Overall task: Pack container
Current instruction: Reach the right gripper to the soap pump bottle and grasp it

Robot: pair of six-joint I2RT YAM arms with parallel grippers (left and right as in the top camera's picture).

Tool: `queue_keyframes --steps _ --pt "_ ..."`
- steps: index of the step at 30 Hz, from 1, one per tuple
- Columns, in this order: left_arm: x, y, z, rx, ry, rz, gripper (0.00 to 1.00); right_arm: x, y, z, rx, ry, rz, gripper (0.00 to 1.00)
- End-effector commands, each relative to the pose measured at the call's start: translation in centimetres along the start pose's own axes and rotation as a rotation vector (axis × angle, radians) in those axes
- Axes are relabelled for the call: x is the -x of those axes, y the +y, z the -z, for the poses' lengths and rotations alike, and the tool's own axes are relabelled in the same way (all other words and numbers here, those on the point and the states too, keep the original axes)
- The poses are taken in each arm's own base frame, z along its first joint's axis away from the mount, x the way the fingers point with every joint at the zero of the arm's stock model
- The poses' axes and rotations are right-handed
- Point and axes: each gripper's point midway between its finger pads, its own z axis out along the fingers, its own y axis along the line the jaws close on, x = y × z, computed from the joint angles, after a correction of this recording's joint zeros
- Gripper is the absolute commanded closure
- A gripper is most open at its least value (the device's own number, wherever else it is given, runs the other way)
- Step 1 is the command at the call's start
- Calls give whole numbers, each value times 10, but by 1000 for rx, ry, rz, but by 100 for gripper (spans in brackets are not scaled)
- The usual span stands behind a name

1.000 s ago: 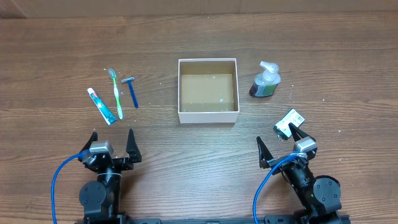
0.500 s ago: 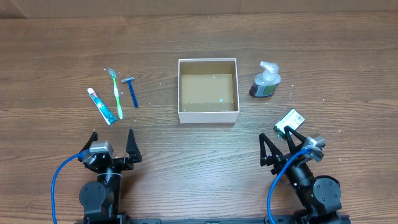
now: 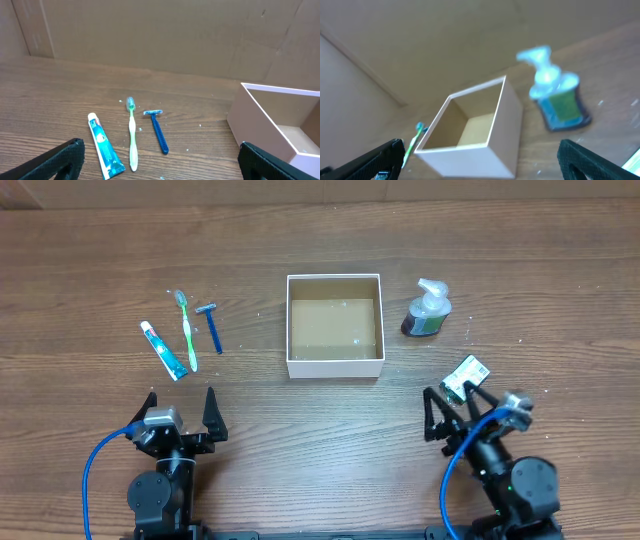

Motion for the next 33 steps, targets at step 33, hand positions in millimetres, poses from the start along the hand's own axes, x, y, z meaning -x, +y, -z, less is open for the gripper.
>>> queue_keyframes --steps 33 --pt "0 2 0 6 -6 14 0 9 -85 -190 -262 159 432 0"
